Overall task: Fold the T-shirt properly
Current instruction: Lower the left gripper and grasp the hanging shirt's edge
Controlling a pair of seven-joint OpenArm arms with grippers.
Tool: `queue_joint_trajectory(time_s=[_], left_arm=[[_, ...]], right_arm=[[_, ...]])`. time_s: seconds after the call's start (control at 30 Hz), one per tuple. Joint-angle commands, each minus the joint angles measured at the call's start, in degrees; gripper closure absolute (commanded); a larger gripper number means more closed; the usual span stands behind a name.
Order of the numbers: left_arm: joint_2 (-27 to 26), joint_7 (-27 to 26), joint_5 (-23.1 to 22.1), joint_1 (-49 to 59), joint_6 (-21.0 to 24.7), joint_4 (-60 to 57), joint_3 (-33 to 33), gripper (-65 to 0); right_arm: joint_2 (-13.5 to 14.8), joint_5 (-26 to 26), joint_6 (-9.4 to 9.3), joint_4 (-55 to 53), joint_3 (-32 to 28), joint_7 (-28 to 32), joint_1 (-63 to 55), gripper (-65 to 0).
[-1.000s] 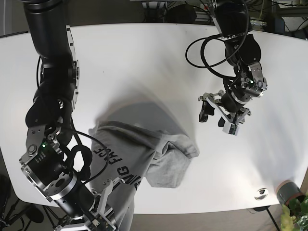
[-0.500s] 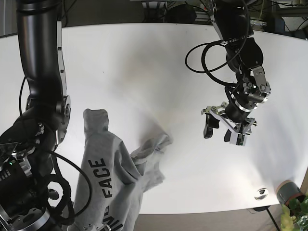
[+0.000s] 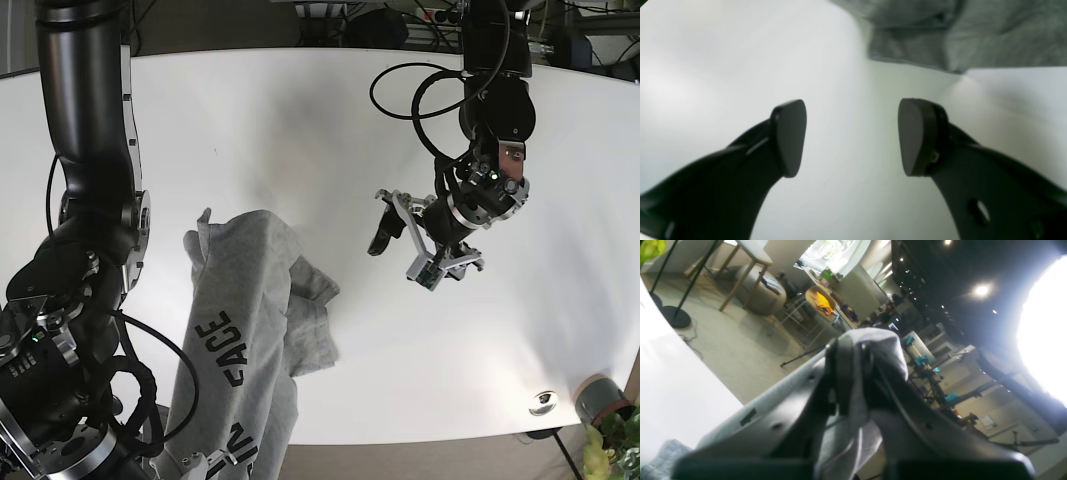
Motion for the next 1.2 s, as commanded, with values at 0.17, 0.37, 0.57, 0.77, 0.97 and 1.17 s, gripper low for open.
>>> queue_joint_trajectory(time_s=[0.17, 0.37, 0.57, 0.77, 0.97, 1.17], left_arm=[[-0.36, -1.63, -0.51, -2.87, 0.86, -0.91, -0.38, -41.0], [2.28, -1.63, -0.95, -6.04, 0.95, -8.73, -1.26, -41.0], [8.08, -1.63, -0.68, -10.08, 0.95, -19.46, -7.06, -41.0], [10.1, -1.63, -1.03, -13.95, 0.95, -28.25, -7.68, -41.0], [12.56, -3.56, -1.03, -18.17, 0.95, -37.22, -7.85, -41.0], [14.06, -9.37, -1.03, -23.09, 0.95, -49.26, -7.85, -40.8]], right_arm=[[0.35, -0.51, -0.5, 0.23, 0.41, 1.53, 2.08, 0.0], [0.35, -0.69, -0.5, 0.23, 0.49, 1.62, 1.11, 0.0], [0.35, -0.69, -0.5, 0.32, 0.49, 1.62, -0.2, 0.0], [0.35, -0.69, -0.5, 0.41, 0.49, 1.7, -1.0, 0.0], [0.35, -0.25, -0.5, 0.32, 2.43, 1.7, -1.52, 0.0], [0.35, -0.25, -0.5, 0.32, 2.52, 1.7, -1.52, 0.0]])
